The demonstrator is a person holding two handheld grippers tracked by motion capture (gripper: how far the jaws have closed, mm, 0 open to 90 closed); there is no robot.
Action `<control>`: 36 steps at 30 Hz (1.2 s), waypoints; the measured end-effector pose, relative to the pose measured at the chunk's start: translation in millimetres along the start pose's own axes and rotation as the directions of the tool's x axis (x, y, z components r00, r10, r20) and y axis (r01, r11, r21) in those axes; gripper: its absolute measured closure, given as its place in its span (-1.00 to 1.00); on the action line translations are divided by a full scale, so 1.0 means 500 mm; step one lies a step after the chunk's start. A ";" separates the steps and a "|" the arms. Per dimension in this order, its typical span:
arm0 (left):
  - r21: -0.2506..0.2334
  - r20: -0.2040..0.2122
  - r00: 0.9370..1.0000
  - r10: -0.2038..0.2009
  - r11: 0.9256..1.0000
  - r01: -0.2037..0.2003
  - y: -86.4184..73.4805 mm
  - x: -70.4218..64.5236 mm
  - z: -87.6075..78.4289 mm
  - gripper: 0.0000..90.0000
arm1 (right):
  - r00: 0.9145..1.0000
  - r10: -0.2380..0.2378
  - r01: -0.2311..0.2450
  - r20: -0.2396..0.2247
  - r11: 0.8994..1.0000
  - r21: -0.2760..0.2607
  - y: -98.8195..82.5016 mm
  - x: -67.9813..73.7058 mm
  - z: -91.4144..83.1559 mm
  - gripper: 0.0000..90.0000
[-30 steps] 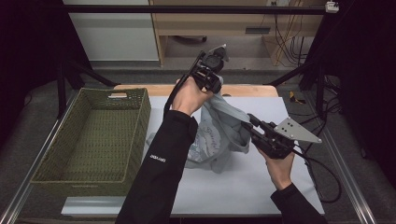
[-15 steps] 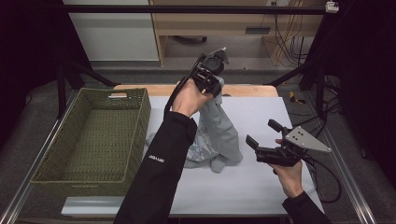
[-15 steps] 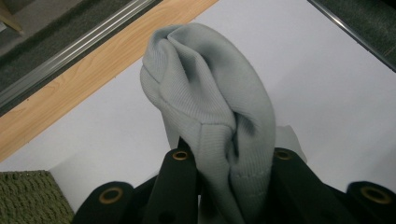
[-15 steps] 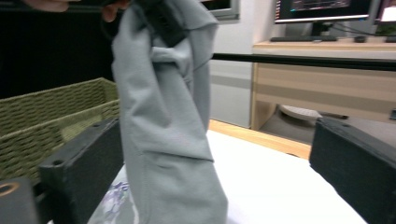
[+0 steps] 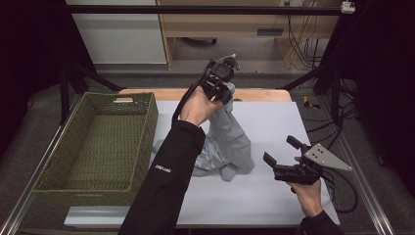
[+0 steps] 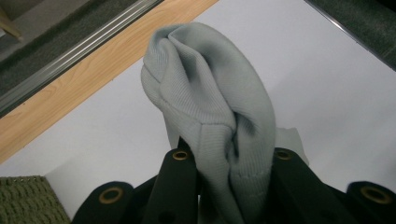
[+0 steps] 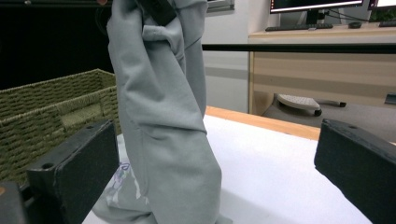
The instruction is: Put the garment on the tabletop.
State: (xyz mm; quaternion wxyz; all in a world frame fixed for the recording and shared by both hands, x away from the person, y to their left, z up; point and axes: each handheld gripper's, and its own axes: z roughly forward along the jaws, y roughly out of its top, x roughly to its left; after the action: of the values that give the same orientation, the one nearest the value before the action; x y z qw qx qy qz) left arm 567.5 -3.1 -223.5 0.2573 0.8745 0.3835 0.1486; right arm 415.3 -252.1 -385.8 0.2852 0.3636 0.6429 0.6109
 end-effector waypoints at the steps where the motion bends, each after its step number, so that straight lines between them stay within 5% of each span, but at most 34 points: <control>1: -0.006 0.002 1.000 0.005 1.000 -0.005 -0.002 -0.002 0.002 0.75 | 1.000 -0.016 0.016 -0.003 1.000 0.000 -0.004 -0.004 0.000 -0.99; 10: -0.049 0.002 0.997 0.073 0.996 -0.073 -0.051 -0.018 0.016 0.75 | 1.000 0.008 -0.008 -0.001 1.000 0.020 -0.035 -0.019 -0.006 -0.99; 17: -0.158 0.016 0.998 0.068 0.985 -0.065 -0.127 -0.033 0.048 0.73 | 1.000 0.023 -0.023 0.020 0.999 0.033 -0.043 -0.029 -0.014 -0.99; 31: -0.230 0.026 0.999 0.046 0.973 -0.039 -0.240 -0.034 0.124 0.67 | 1.000 0.018 -0.018 -0.003 0.999 0.026 -0.048 -0.022 -0.015 -0.99; 36: -0.238 0.054 0.996 0.068 0.970 -0.054 -0.286 -0.042 0.160 0.46 | 1.000 0.017 -0.017 -0.010 0.999 0.031 -0.048 -0.023 -0.015 -0.99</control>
State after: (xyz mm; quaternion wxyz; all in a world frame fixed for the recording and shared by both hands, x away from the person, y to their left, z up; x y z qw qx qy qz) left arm 505.1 36.4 -371.4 0.3665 0.8532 0.3278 0.1741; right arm 412.9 -265.4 -409.9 0.2712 0.3704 0.6505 0.6051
